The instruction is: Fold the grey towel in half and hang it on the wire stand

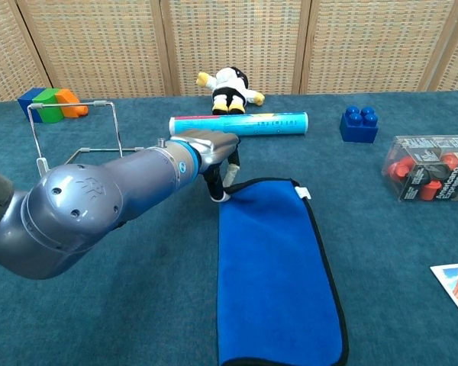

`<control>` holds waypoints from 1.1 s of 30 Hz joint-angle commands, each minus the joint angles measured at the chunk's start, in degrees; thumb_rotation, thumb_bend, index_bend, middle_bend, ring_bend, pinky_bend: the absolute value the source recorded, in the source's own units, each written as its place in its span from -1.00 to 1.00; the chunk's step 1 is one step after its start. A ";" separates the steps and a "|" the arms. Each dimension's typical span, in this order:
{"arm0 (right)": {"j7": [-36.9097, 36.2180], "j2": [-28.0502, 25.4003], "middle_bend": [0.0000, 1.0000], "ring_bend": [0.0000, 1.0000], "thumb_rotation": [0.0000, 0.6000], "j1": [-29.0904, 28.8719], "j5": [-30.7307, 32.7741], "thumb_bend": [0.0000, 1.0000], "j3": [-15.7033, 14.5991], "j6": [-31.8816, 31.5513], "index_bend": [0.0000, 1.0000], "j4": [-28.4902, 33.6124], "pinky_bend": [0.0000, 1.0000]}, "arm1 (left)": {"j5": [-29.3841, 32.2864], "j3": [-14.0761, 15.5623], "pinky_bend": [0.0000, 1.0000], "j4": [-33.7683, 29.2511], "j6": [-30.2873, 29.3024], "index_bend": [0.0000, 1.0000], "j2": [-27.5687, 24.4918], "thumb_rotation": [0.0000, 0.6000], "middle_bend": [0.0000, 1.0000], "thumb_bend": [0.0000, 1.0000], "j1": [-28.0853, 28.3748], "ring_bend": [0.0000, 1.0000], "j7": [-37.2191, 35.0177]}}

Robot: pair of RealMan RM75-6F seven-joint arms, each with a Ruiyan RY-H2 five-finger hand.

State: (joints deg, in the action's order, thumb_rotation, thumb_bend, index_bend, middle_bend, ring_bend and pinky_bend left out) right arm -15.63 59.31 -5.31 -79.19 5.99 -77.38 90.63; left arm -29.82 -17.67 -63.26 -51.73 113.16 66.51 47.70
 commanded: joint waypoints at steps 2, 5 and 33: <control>-0.01 -0.01 -1.00 -1.00 1.00 0.02 -0.11 -1.00 -0.06 -0.05 -1.00 0.00 -1.00 | -0.50 -0.33 -1.00 -1.10 -0.68 0.42 -0.89 1.00 -1.00 1.00 -0.08 -1.00 -0.12; 0.06 -0.03 -1.00 -1.00 1.00 -0.02 -0.15 -1.00 -0.07 -0.02 -1.00 0.04 -1.00 | -1.06 -1.04 -1.00 -2.53 -1.44 0.43 -2.21 1.00 -1.00 1.00 0.01 -1.00 -0.22; 0.29 -0.18 -1.00 -1.00 1.00 0.04 -0.22 -1.00 -0.09 -0.30 -1.00 0.63 -1.00 | 0.78 -9.45 -1.00 -21.77 -5.48 0.43 -30.93 1.00 -1.00 1.00 -2.46 -1.00 -4.99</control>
State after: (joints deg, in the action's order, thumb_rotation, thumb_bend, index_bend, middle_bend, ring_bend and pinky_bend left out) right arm -15.32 59.15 -5.27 -79.40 5.90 -77.67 91.24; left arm -28.79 -26.77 -83.87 -56.88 84.28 64.96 43.79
